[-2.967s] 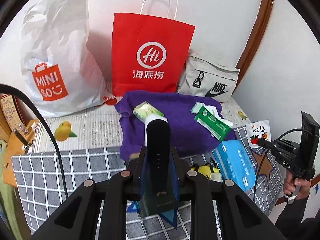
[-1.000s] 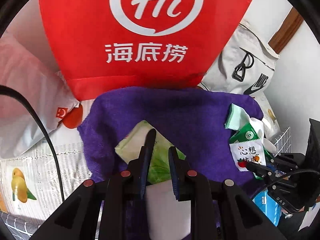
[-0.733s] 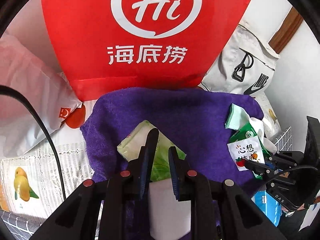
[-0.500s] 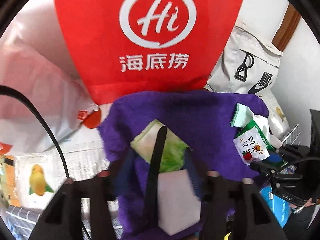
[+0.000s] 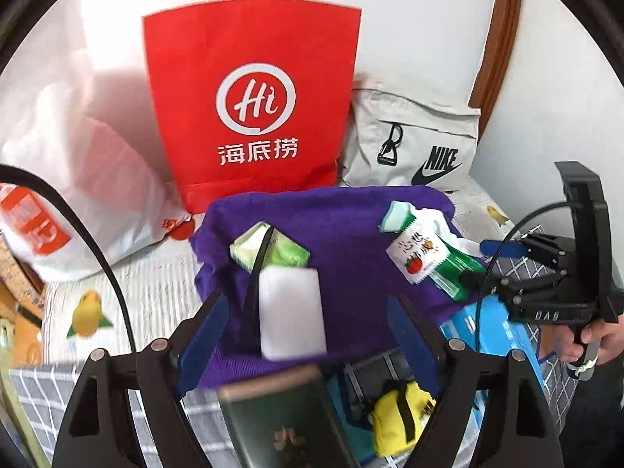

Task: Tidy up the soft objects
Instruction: 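Lower the white card onto the towel beside the glove and open the right tool, then grasp the white wet wipe beside the yellow bag with the left tool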

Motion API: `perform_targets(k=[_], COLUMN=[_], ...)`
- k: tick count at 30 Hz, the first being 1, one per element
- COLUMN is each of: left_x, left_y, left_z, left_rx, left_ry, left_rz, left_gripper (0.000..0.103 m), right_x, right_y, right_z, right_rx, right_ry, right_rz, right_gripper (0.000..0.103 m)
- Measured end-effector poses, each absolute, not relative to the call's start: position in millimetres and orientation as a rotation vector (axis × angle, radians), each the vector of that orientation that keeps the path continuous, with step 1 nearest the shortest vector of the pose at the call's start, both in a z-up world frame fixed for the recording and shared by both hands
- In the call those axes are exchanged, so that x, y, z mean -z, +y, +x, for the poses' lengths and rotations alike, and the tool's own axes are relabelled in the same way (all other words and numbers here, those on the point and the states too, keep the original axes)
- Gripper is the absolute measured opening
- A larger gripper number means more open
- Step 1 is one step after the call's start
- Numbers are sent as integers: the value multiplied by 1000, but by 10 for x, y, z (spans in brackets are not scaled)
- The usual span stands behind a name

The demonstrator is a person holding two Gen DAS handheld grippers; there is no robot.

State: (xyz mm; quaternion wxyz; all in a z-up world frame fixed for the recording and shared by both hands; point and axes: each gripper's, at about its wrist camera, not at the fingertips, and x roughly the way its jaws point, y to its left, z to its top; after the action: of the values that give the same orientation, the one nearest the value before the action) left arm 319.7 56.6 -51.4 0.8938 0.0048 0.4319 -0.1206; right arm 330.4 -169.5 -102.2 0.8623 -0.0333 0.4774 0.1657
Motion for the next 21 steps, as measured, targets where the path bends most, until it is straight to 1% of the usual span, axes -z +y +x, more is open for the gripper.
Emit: perform_targets(k=[2,4,7,11,17,21], left_x=[501,538,578,619,692,805], left_y=[544,490,402,250,-70,-309], left_z=[3029,2909,2742,2485,2087,1904], left_rx=[232,192,156,221,295,308], left_ry=[878,921,925,951,952,956], left_rz=[3,24,77,64,97,136], left_gripper=[83,83,83,83,83,83], right_x=[926,817,713,694,786,844], right_y=[-1786,-1878,-2029,-2152,-2265,-2384], right_z=[3162,2992,2754,2465,2043,1812], right_rx=[-327,-314,-330,-289,-164,-153], right_ry=[956,899,856,861,916,930], right_rz=[-60,-25,42,64,-40,8], right_gripper=[70,74,74,74,74,74])
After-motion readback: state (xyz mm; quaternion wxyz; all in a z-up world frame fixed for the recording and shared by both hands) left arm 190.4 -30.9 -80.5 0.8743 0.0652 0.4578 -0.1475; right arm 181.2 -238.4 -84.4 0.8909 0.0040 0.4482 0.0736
